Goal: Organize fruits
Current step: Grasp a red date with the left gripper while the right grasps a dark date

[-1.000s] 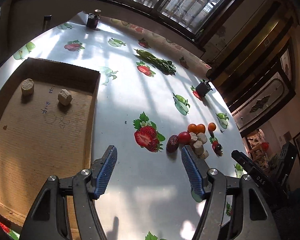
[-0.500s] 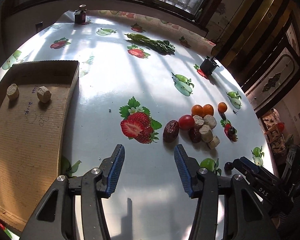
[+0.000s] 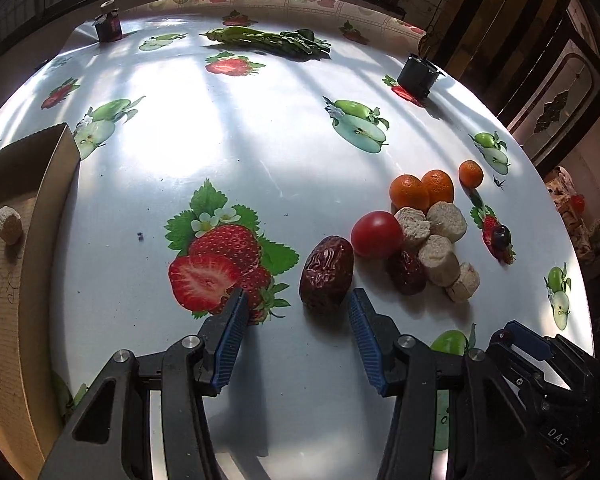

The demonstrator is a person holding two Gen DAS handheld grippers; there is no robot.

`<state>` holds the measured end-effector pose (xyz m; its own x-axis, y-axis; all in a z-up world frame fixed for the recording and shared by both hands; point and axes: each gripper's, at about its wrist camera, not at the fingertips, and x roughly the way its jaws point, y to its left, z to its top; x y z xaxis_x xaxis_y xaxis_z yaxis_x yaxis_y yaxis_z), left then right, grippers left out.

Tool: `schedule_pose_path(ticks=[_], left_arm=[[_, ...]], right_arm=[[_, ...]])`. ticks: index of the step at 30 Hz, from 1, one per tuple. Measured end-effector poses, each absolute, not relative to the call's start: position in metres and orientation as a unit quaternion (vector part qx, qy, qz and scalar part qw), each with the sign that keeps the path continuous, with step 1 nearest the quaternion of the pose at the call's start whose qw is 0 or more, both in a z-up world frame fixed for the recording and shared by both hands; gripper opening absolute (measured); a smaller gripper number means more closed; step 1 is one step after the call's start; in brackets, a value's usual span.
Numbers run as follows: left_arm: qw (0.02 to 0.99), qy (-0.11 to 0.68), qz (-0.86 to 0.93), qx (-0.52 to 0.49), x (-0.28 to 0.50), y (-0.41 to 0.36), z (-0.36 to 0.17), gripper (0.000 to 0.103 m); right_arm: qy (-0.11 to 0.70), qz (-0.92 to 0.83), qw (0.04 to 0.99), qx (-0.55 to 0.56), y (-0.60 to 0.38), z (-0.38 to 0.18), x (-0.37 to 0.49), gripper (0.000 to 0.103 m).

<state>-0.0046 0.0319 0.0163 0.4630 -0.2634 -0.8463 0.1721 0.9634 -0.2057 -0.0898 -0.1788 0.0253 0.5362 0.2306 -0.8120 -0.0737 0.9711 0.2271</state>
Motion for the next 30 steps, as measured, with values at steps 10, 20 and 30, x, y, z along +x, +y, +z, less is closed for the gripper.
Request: schedule_pose_path(ticks=[10, 20, 30], left_arm=[[0.882, 0.455, -0.113, 0.05, -0.005, -0.002, 0.011, 0.034], [0.885, 0.445, -0.134, -0.025, -0.028, 0.025, 0.04, 0.027], [0.903, 0.414, -0.061, -0.099, -0.075, 0.147, 0.078, 0.027]], right_arm=[[0.473, 0.068, 0.879, 0.014, -0.16, 0.024, -0.091, 0.034], [0.451, 0.073, 0.889, 0.015, -0.157, 0.043, -0.107, 0.03], [0.409, 0.15, 0.9, 0.007, -0.096, 0.091, -0.115, 0.03]])
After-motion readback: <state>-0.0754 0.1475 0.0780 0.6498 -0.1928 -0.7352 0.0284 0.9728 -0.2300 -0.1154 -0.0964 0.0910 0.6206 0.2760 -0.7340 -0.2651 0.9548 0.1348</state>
